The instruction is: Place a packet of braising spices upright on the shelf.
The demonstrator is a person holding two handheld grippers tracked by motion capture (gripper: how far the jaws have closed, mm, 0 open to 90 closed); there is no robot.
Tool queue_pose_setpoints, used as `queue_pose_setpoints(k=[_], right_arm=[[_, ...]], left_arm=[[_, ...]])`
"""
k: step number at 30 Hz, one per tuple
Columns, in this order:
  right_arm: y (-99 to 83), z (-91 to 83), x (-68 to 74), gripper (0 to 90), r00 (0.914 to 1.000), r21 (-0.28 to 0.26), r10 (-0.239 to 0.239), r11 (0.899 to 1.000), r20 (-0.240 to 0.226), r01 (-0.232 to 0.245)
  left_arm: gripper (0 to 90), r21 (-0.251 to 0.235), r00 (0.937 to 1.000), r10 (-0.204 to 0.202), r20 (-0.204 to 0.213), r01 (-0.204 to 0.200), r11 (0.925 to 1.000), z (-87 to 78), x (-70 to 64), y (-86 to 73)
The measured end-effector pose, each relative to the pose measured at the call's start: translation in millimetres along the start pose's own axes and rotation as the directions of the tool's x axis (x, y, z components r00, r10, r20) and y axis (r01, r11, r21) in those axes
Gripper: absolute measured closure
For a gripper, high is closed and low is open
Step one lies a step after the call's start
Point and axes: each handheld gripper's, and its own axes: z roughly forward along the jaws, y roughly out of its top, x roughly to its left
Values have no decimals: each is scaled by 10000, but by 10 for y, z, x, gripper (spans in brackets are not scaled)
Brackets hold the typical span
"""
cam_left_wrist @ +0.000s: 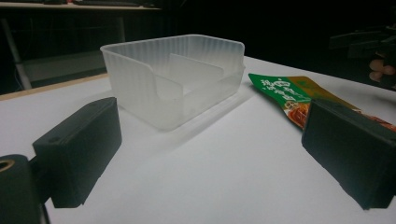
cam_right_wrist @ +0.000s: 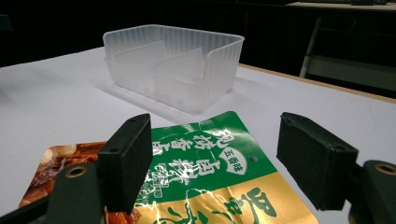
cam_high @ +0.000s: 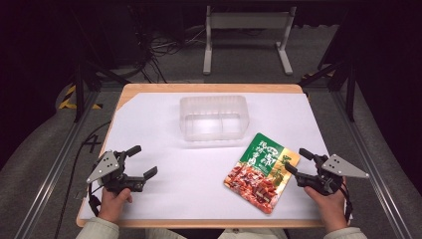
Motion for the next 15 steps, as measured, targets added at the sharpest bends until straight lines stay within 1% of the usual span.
queue_pose_setpoints(k=[1, 4, 6, 7, 9, 10, 13, 15], right_arm=[[0, 1, 0, 266, 10000, 8, -5, 10000, -43, 5], [5, 1, -2, 265, 10000, -30, -15, 10000, -87, 15], [14, 5, -1, 263, 9999, 2, -44, 10000, -114, 44], [19, 6, 0, 263, 9999, -3, -79, 10000, -133, 79], [29, 4, 7, 262, 9998, 17, -97, 10000, -183, 97], [33, 4, 10, 261, 9997, -8, -105, 9999, -213, 105], [49, -5, 12, 259, 9996, -89, -188, 9998, -226, 186], [57, -8, 9, 258, 9995, -129, -199, 9997, -252, 195]], left_arm=[[57, 1, 10000, -17, 1, 17, 10000, -2, -6, 2], [59, 60, 9999, 147, -14, -147, 9999, 4, -20, 10], [60, 81, 9999, 164, -17, -164, 9998, 12, -36, 10], [61, 155, 9995, 303, -25, -303, 9994, 12, -32, 14], [66, 208, 9997, 240, -98, -238, 9995, 15, -37, 16], [71, 202, 9998, 140, -169, -136, 9997, 23, -43, 13], [72, 265, 9997, 199, -168, -194, 9995, 24, -39, 15], [73, 218, 9998, 134, -176, -131, 9997, 24, -44, 14]])
